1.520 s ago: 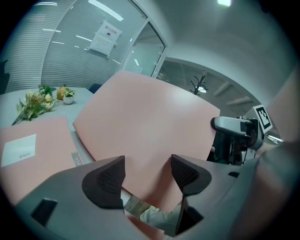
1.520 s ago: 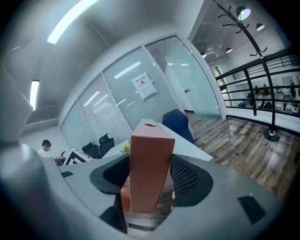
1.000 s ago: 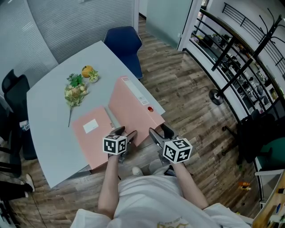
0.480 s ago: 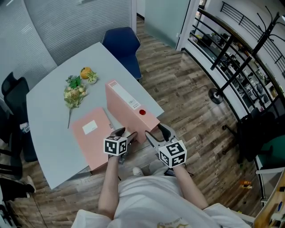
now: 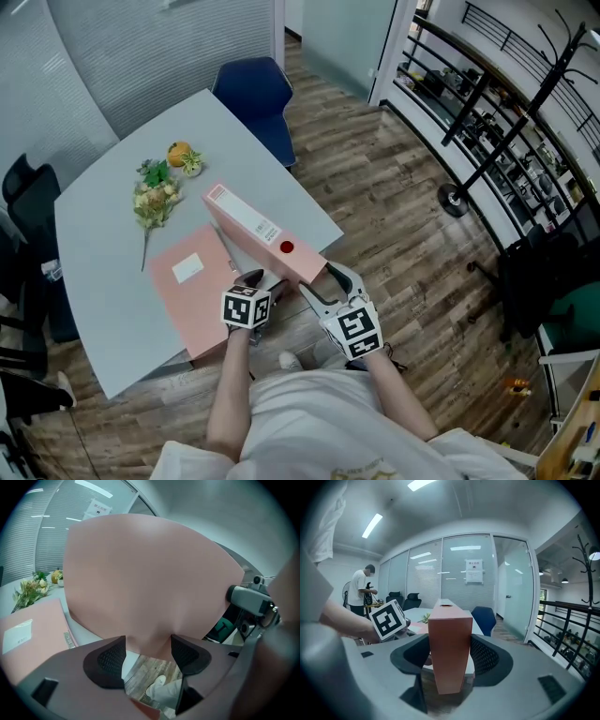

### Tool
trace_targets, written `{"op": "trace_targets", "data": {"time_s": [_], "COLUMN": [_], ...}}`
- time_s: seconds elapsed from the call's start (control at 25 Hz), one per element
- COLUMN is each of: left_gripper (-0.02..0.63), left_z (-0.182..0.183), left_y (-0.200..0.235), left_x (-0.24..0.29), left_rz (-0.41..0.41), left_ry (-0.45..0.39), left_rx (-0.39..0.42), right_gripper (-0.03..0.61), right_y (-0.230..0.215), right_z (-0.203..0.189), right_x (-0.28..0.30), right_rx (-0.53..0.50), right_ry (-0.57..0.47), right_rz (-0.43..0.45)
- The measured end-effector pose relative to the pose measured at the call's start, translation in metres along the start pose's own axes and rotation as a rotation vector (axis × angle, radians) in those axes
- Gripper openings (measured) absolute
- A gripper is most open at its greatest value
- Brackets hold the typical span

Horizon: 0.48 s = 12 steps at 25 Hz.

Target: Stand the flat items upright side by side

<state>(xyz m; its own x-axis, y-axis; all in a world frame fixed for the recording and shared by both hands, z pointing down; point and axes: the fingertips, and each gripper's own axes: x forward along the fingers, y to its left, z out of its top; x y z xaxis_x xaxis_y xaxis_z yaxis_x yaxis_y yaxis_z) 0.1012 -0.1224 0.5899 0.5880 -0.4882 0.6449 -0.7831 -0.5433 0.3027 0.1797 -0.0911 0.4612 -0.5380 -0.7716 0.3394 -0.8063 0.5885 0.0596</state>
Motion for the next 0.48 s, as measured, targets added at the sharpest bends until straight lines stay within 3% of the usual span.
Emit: {"op": "trace_targets", "data": {"time_s": [0.24, 0.48], "left_gripper": [0.298, 0.298], "left_z": [-0.001, 0.011], "left_y": [-0.004, -0.004], "left_x": [-0.003, -0.011], "left_rz": [-0.017, -0.049], "left_ry": [-0.006, -0.072], "left_rx": [-0.01, -0.071], "right_gripper": [0.281, 0.281], "right_y": [0.001, -0.003], "right_z": [-0.001, 0.004], "right_x": [-0.002, -0.005], "right_rx": [-0.026, -0.033], "right_ry": [0.009, -0.003], "right_rz": [-0.006, -0.01]}}
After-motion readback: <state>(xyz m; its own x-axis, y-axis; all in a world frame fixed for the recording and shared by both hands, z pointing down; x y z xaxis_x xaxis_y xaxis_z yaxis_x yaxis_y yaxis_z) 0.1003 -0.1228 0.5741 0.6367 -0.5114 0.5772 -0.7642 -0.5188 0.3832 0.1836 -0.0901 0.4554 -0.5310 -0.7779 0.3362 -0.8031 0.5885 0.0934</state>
